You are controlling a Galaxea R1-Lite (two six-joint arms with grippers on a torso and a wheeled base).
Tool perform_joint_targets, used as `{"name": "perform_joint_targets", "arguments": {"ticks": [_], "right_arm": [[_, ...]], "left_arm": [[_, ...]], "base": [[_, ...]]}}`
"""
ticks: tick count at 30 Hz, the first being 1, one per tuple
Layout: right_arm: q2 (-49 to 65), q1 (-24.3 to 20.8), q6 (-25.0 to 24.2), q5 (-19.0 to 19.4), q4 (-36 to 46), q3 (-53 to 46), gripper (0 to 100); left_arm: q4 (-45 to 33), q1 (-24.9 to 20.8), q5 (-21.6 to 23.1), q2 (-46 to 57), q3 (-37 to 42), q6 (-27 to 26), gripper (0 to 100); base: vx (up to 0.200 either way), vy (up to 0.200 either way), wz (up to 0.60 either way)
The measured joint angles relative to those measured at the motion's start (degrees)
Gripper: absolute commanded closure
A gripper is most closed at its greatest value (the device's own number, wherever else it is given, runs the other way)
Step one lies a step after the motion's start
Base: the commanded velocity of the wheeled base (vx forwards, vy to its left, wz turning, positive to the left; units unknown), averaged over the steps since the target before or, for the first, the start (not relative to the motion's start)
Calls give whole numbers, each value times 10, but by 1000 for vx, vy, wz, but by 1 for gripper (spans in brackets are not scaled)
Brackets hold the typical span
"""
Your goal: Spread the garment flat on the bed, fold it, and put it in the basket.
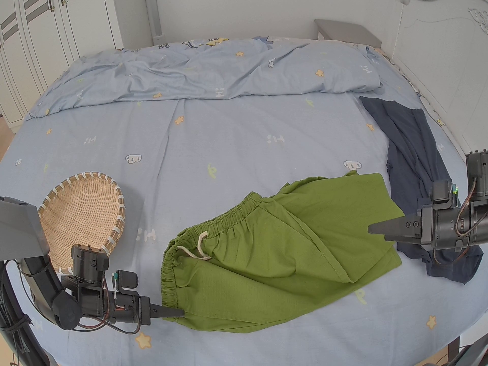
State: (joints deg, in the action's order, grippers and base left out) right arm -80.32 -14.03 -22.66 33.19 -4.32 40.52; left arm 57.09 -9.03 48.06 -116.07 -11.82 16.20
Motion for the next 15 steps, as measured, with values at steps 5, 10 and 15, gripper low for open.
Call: {"name": "perform_joint_targets", "arguments": {"ticks": [5,10,15], "right_arm": [[-1,3,-2,2,0,-9,0],[-4,23,-1,2,2,-21,0],[-27,66,15,2,2,-43,0]], "left_arm": [[1,34,49,4,18,0,100],[2,97,106,15,40,-4,100],[2,146,123,29,60,-9,100]], "base": [[0,0,0],[0,0,0],[0,0,0]]}}
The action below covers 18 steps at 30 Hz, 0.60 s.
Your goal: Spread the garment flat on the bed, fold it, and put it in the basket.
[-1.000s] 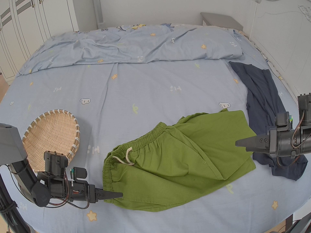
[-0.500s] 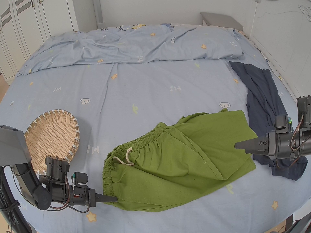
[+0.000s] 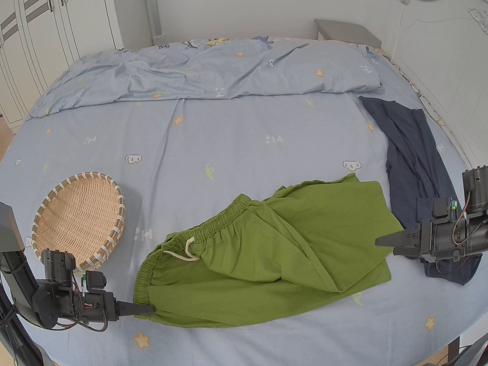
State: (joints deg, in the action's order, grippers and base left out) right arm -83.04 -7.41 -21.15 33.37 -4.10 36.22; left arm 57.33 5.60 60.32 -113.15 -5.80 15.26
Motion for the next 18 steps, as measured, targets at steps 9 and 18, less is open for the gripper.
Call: {"name": "perform_joint_targets", "arguments": {"ticks": [9,18], "right_arm": [[-69,71,109,48,0,-41,0],[-138,102,141,78,-1,-48,0]], "left_arm": [[1,22,4,9,13,-8,100],[1,24,4,10,14,-13,100]], "base": [[0,0,0],[0,0,0]]}}
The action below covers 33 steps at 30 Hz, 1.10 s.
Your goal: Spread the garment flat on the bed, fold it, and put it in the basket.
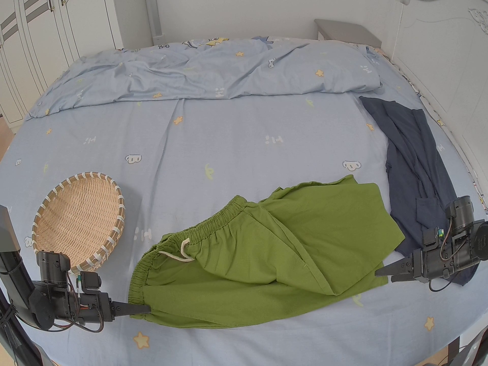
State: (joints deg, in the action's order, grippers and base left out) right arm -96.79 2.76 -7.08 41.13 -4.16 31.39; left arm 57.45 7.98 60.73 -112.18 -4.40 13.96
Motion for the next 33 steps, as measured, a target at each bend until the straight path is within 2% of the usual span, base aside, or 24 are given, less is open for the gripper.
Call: {"name": "perform_joint_targets", "arguments": {"ticks": [11,17,22,33], "right_arm": [[-81,9,11,13,-19,9,0],[-115,12,11,81,-32,18,0],[-149,22,9,109,-34,36,0],[-173,26,7,111,-33,52,0]], "left_arm": [[4,-1,0,-2,-6,0,100],[26,-1,0,-4,-1,0,100],[31,-1,0,-5,1,0,100],[32,-2,0,-7,0,1,100]], "base": [[0,0,0],[0,0,0],[0,0,0],[0,0,0]]}}
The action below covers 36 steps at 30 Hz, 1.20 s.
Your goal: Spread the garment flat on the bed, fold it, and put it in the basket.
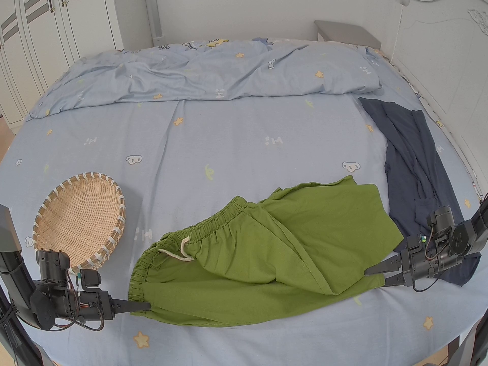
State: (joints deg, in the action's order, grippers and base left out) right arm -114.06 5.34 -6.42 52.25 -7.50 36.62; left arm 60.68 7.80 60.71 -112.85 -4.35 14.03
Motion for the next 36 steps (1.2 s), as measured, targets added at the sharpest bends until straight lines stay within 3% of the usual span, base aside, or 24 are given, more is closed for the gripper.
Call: {"name": "perform_joint_targets", "arguments": {"ticks": [6,7,27,36], "right_arm": [[-3,0,0,-1,0,4,0],[-3,0,0,-2,0,4,100],[7,23,4,-14,10,-16,100],[104,0,5,-46,118,-25,100]], "left_arm": [[0,1,0,-4,-2,0,100],[0,1,0,-5,-2,0,100],[-5,5,1,-4,-1,6,100],[-63,12,-2,31,12,22,100]], "base": [[0,0,0],[0,0,0],[0,0,0],[0,0,0]]}}
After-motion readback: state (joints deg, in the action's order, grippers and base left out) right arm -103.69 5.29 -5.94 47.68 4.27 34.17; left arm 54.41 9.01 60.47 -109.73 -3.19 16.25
